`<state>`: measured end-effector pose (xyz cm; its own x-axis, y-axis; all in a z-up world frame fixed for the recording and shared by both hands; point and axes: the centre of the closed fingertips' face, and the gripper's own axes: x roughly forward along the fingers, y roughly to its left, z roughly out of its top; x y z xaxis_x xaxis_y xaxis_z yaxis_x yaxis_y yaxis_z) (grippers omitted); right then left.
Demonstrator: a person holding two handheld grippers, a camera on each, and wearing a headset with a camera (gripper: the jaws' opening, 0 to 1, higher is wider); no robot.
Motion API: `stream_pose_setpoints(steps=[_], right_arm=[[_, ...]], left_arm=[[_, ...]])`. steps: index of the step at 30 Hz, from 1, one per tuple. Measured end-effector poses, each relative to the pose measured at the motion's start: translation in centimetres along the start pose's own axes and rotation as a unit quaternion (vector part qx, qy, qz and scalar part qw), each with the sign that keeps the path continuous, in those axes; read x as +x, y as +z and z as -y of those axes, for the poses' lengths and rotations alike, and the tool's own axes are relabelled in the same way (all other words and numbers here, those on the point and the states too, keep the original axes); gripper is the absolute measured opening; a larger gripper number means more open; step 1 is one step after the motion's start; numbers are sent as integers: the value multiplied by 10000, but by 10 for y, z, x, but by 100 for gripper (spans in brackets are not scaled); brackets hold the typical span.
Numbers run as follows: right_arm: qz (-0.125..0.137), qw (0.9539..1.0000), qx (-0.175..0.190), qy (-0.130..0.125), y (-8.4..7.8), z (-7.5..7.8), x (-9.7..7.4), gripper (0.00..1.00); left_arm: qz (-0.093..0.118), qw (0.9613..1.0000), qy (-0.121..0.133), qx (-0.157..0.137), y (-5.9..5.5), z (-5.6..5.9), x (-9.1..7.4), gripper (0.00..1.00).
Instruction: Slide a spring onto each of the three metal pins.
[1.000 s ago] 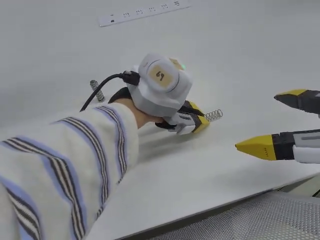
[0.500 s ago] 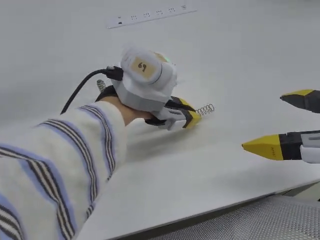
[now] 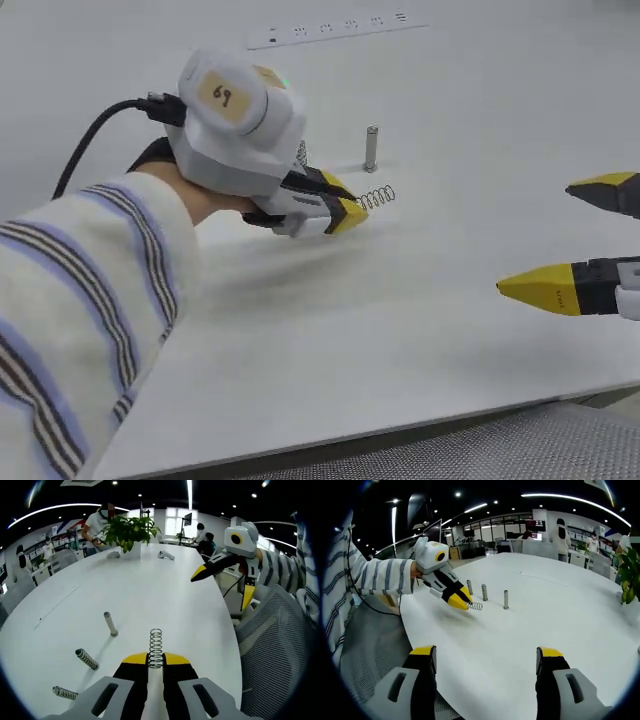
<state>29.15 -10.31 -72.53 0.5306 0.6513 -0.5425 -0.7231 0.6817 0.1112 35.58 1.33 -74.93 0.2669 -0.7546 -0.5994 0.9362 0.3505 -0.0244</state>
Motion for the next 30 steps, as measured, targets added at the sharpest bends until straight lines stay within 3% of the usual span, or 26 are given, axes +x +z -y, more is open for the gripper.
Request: stream_pose_setpoints(steps=[12, 18, 22, 30], right_arm=[[-11, 9980, -459, 423, 19, -11, 12, 73], [-21, 9957, -654, 648, 26, -19, 19, 68], [51, 9942, -627, 877, 33, -28, 23, 53], [63, 9867, -966, 1307, 41, -50, 35, 46]], left_arm=[[-62, 9999, 96, 56, -4, 3, -31, 3], [-134, 9999, 58, 84, -11, 11, -39, 3], [-132, 9998, -27, 120, -13, 19, -42, 3], [-134, 9996, -149, 198, -14, 34, -50, 3]])
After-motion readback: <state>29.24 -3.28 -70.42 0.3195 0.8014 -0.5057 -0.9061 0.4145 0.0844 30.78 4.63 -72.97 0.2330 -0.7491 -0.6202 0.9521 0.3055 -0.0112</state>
